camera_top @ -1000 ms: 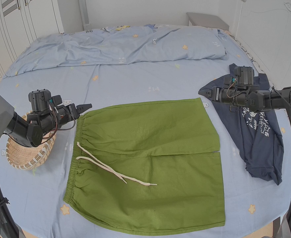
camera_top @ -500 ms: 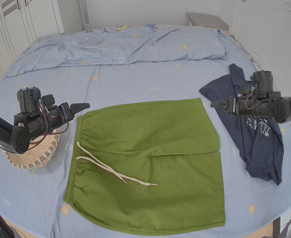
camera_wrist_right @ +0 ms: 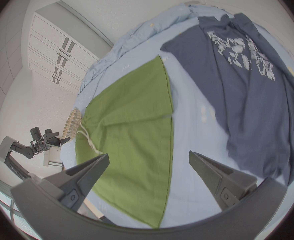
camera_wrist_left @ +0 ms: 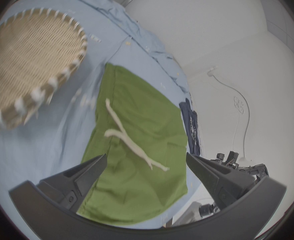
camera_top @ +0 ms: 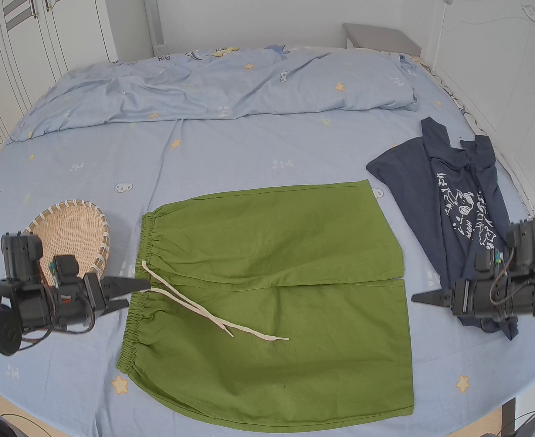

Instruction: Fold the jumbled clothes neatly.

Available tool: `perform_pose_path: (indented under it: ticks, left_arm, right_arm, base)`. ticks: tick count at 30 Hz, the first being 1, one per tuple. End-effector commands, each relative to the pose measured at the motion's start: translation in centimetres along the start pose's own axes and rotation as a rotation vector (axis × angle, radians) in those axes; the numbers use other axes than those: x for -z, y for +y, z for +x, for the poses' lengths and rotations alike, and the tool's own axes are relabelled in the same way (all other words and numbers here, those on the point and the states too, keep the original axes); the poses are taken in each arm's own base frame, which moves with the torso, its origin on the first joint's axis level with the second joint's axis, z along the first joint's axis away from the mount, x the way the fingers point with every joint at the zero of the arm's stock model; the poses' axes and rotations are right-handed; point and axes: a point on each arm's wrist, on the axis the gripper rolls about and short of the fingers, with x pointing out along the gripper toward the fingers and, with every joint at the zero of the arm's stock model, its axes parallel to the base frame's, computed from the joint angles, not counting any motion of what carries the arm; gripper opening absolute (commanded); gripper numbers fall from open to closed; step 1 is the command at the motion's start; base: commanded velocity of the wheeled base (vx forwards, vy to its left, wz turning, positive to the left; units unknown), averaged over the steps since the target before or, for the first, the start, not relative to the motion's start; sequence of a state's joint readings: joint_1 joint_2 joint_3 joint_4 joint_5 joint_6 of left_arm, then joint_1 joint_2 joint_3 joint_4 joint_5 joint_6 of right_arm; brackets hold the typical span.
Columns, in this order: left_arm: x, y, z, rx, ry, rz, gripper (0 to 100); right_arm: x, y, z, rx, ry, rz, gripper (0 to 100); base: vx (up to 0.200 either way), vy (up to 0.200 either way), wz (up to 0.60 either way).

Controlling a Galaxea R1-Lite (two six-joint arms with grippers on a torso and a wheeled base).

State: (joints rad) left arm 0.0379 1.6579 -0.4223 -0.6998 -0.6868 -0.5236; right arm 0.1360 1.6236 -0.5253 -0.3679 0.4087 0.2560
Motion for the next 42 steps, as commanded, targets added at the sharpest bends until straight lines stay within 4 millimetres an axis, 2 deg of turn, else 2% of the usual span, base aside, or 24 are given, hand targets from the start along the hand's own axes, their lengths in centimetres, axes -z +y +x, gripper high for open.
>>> perform_pose_path:
  ticks: [1,4,16,27,42]
  left_arm:
    - [8.8,1.6,-4.8,-0.006,0.169,-0.065,100]
    - [10.2,2.5,-4.8,-0.026,0.234,0.006,100]
    - [11.3,6.1,-3.6,-0.087,0.35,0.052,100]
    - [10.2,7.1,-3.6,-0.113,0.276,0.056,100]
    - [8.1,8.0,-2.0,-0.106,0.209,0.022,100]
  right_arm:
    - [9.4,-0.3,-3.8,-0.048,0.051,0.062,100]
    - [10.6,-0.7,-4.1,-0.04,0.052,0.075,100]
    - [11.1,-0.9,-4.1,-0.058,0.093,0.118,100]
    - [11.1,-0.9,-4.1,-0.057,0.094,0.118,100]
    - [11.0,-1.0,-4.2,-0.055,0.082,0.119,100]
  base:
    - [0.0,0.0,0.0]
    - [0.0,0.0,0.0]
    - [0.0,0.0,0.0]
    - [0.0,0.0,0.0]
    - [0.0,0.0,0.0]
